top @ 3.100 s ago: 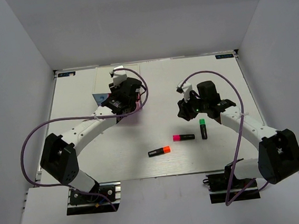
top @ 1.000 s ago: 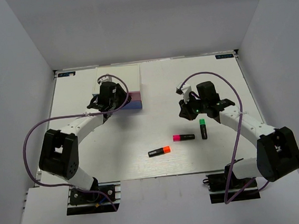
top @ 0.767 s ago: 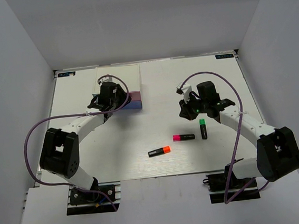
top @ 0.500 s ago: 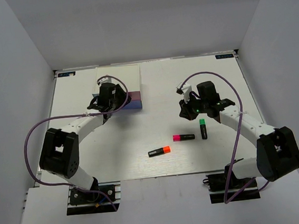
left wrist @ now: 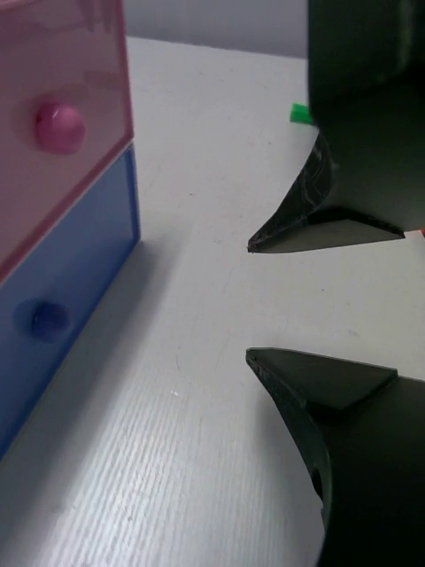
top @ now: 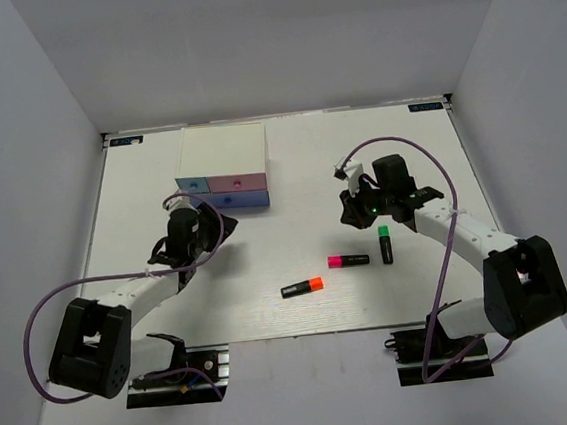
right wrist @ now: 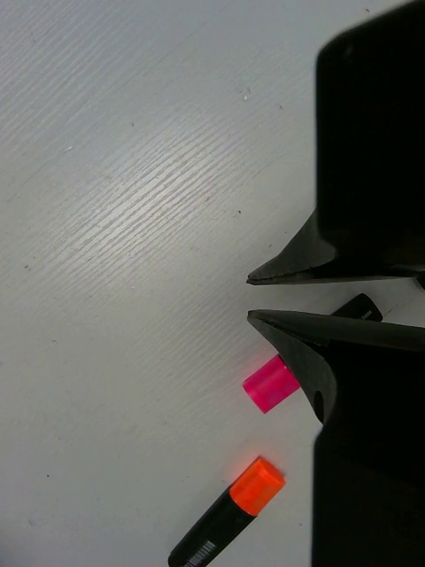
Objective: Sort the stationery into containers
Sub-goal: Open the drawer in the storage box.
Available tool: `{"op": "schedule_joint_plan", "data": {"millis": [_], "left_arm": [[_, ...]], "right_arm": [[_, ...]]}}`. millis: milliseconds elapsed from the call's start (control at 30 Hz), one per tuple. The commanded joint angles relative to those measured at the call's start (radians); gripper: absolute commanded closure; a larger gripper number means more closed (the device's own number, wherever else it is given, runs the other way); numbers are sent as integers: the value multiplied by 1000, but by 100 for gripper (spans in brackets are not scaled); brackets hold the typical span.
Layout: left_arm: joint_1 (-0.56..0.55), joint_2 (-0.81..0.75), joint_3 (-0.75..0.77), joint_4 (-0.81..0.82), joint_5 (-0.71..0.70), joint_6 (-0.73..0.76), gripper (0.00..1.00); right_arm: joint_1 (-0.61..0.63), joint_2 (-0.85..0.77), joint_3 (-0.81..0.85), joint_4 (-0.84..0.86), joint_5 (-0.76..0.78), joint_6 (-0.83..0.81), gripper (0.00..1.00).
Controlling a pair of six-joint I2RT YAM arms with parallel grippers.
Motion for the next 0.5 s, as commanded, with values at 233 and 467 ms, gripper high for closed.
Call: {"op": "schedule_joint_plan", "data": {"millis": [233,467], "left_arm": [[149,141,-150,461,146,-323,46],[192,322,-26,584,218,-333,42]], "right_arm": [[-5,-13,14,-10,-1,-27,76],[-5,-22,5,-10,4,-27,76]]}}
